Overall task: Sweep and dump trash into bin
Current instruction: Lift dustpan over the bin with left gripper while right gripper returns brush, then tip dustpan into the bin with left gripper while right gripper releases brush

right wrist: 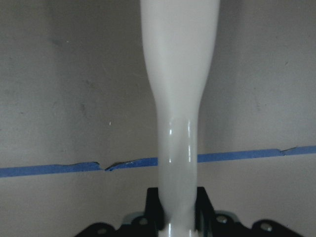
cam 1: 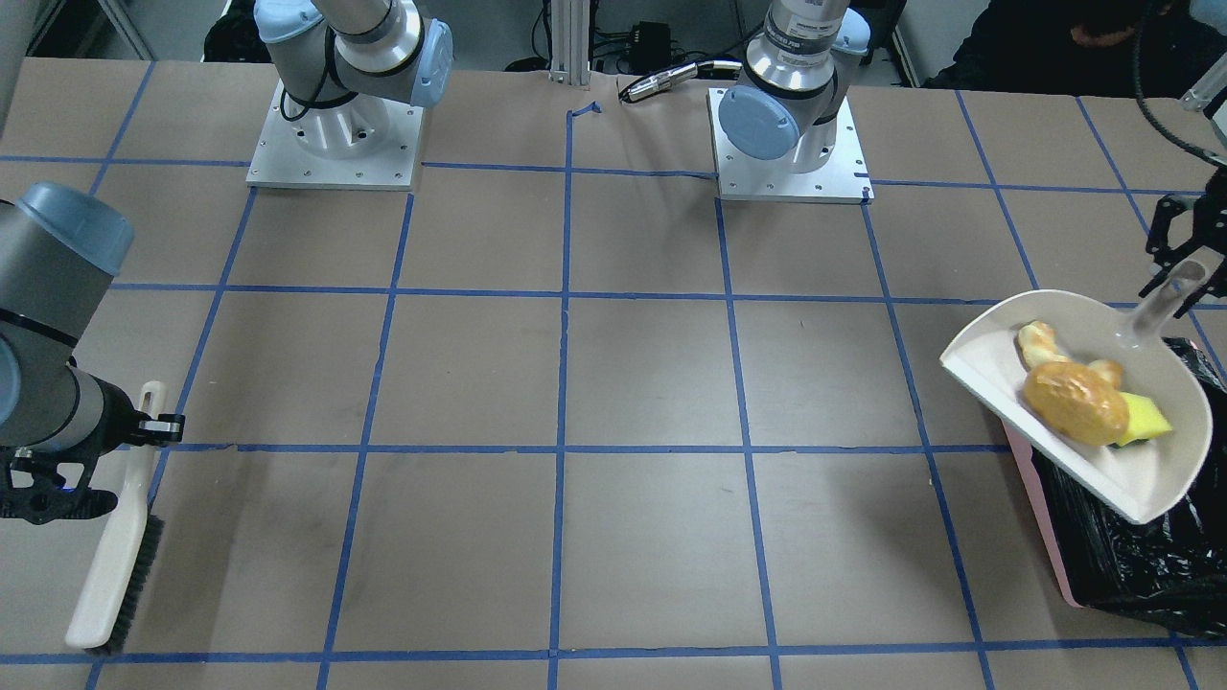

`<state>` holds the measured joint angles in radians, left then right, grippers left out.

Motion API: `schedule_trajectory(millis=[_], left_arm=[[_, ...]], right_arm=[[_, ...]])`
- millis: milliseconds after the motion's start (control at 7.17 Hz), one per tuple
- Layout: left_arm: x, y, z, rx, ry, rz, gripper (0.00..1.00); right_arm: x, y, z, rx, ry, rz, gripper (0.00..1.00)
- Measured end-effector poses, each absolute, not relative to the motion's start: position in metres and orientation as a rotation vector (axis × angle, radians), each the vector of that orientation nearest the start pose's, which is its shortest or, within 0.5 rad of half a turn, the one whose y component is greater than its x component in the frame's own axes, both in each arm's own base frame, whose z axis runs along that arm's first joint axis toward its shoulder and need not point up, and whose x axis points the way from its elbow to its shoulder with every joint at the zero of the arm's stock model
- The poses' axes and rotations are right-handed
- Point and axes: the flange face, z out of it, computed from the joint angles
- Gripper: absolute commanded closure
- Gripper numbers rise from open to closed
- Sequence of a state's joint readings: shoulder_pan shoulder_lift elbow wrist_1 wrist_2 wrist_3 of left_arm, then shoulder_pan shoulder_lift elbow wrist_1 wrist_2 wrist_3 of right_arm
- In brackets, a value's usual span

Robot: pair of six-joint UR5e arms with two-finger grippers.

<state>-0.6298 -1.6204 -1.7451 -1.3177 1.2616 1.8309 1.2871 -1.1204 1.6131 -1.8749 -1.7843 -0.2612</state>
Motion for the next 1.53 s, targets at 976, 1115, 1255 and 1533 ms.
schedule_trajectory(millis=[976, 1115, 1255, 1533], left_arm=[[0.452, -0.437, 0.452, 1.339, 2.623, 0.16, 1.0], [0.436, -0.456, 0.46, 1.415, 2.499, 0.315, 1.0], [0.422, -0.472, 0.468, 1.483, 2.375, 0.423, 1.0], [0.388, -0.499, 0.482, 1.605, 2.143, 0.567, 1.0]], right_arm=[[-0.071, -0.617, 0.226, -0.011, 3.256, 0.438, 0.23], [-0.071, -0.618, 0.227, -0.008, 3.256, 0.432, 0.22], [-0.071, -0.621, 0.233, -0.006, 3.264, 0.397, 0.16], [-0.067, -0.632, 0.281, -0.009, 3.262, 0.209, 0.0]])
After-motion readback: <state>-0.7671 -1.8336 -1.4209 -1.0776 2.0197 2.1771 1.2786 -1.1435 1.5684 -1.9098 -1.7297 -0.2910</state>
